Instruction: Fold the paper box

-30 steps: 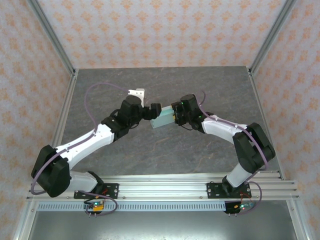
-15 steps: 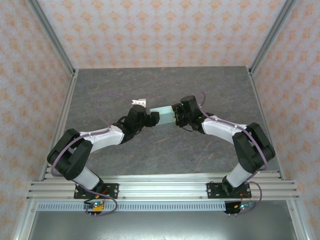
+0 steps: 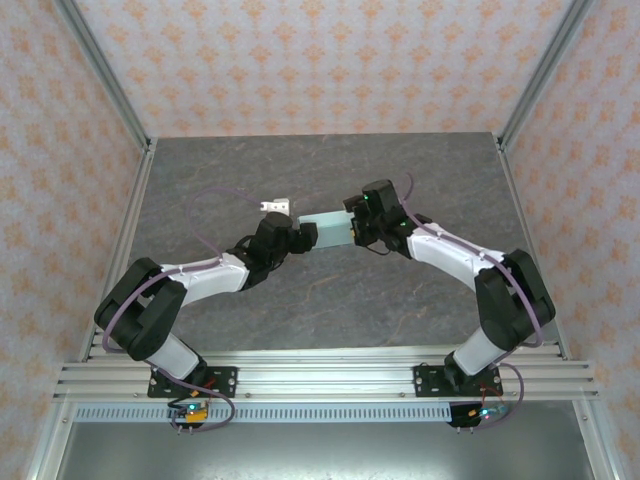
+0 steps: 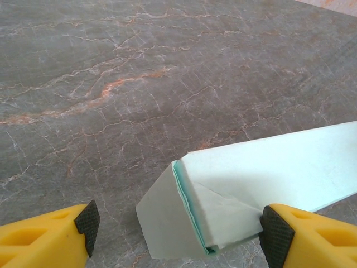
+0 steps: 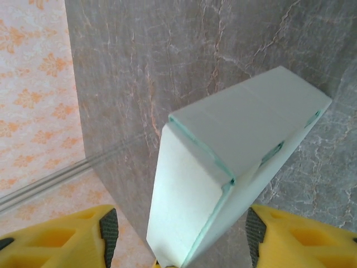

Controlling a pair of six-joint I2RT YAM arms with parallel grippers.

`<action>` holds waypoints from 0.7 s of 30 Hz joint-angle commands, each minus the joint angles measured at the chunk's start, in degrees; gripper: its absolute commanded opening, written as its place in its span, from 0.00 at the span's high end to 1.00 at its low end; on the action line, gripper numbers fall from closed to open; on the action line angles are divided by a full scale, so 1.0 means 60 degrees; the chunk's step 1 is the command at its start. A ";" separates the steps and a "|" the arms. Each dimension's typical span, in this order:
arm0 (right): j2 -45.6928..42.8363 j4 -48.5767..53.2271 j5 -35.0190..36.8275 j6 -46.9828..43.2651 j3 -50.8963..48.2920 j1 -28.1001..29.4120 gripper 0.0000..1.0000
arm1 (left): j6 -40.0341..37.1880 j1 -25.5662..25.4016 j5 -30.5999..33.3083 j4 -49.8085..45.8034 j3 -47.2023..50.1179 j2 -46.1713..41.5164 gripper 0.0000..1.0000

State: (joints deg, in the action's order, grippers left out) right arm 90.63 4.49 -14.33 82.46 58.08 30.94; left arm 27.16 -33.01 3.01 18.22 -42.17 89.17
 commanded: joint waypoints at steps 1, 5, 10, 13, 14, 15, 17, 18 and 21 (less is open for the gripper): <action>0.0225 0.0105 0.0417 0.0018 -0.0636 -0.0154 0.36 | -0.0087 0.0009 0.0635 -0.1540 0.0217 0.0386 0.21; 0.0506 -0.0210 -0.0099 0.0311 -0.1341 -0.0510 0.36 | 0.0000 0.0000 0.0627 -0.1469 0.0241 0.0388 0.21; -0.0376 0.0246 0.0316 0.0155 -0.1184 -0.0891 0.31 | 0.0038 0.0008 0.0678 -0.1357 0.0301 0.0461 0.21; -0.0616 0.0509 0.0015 -0.0054 -0.0542 -0.1079 0.30 | 0.0145 0.0000 0.0535 -0.1315 0.0251 0.0528 0.21; -0.0645 0.0525 -0.0050 -0.0108 -0.0375 -0.1084 0.30 | 0.0139 -0.0016 0.0490 -0.1311 0.0220 0.0548 0.21; -0.0627 0.0529 -0.0133 -0.0186 -0.0185 -0.1084 0.29 | 0.0111 -0.0006 0.0533 -0.1288 0.0216 0.0534 0.21; -0.0482 0.0456 -0.0247 -0.0285 0.0006 -0.1060 0.28 | 0.0117 -0.0011 0.0661 -0.1289 0.0219 0.0528 0.21; -0.0395 0.0470 -0.0291 -0.0324 0.0031 -0.1064 0.27 | 0.0136 -0.0002 0.0643 -0.1279 0.0203 0.0542 0.21; -0.0160 0.0008 -0.0372 -0.0199 -0.0343 -0.0942 0.26 | 0.0119 -0.0006 0.0431 -0.1323 0.0051 0.0635 0.21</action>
State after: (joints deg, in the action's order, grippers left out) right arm 88.97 5.08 -16.21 81.82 56.80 24.64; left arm 28.56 -33.01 3.51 18.37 -42.41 89.71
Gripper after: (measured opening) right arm 0.735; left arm 0.789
